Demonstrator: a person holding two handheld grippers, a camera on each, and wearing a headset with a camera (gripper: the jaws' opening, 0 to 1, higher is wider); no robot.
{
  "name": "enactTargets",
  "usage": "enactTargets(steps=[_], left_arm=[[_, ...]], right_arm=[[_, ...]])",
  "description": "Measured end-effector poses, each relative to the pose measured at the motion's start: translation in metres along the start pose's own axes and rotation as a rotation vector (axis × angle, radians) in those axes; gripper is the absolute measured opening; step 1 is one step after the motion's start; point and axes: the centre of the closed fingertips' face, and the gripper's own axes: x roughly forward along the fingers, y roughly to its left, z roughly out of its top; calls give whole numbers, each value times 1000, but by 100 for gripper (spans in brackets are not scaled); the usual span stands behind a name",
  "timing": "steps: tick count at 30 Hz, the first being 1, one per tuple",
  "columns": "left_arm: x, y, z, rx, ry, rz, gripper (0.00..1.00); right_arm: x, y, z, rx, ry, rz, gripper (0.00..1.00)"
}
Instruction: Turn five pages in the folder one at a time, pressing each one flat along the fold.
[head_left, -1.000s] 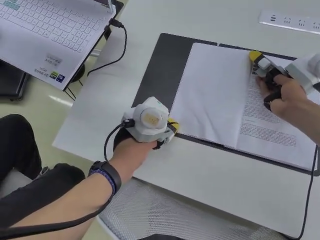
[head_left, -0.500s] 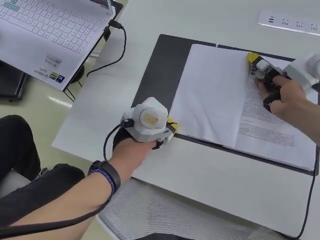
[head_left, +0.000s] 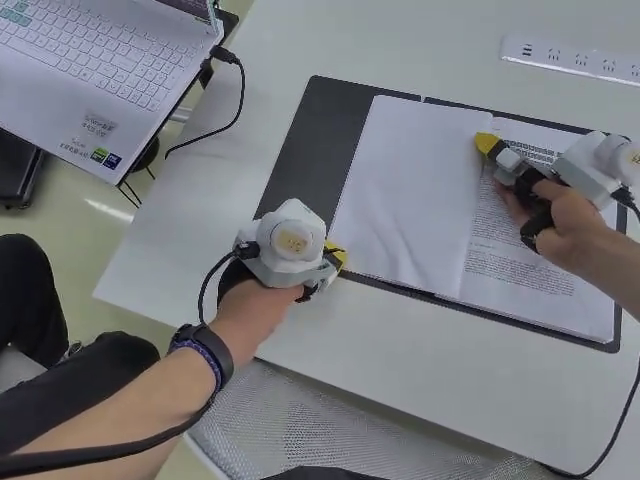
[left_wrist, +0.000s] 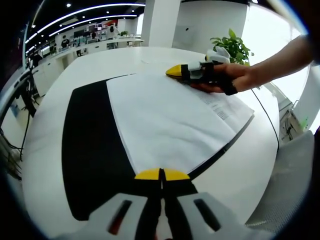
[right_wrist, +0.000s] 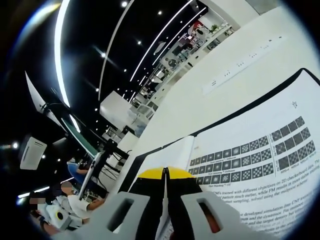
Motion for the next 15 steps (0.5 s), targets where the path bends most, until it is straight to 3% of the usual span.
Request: enactTargets(steps=[8,14,15], left_arm=[[-1,-1,0,-2,-10,1,0],[0,0,0,3,-8,-12,0],[0,0,0,4,-7,-12,0]], right_arm=[[-20,21,-17,-9,3,9,0],[-31,28,-29,-10,21,23,0],[-28,22,-25,-8,28,27,0]])
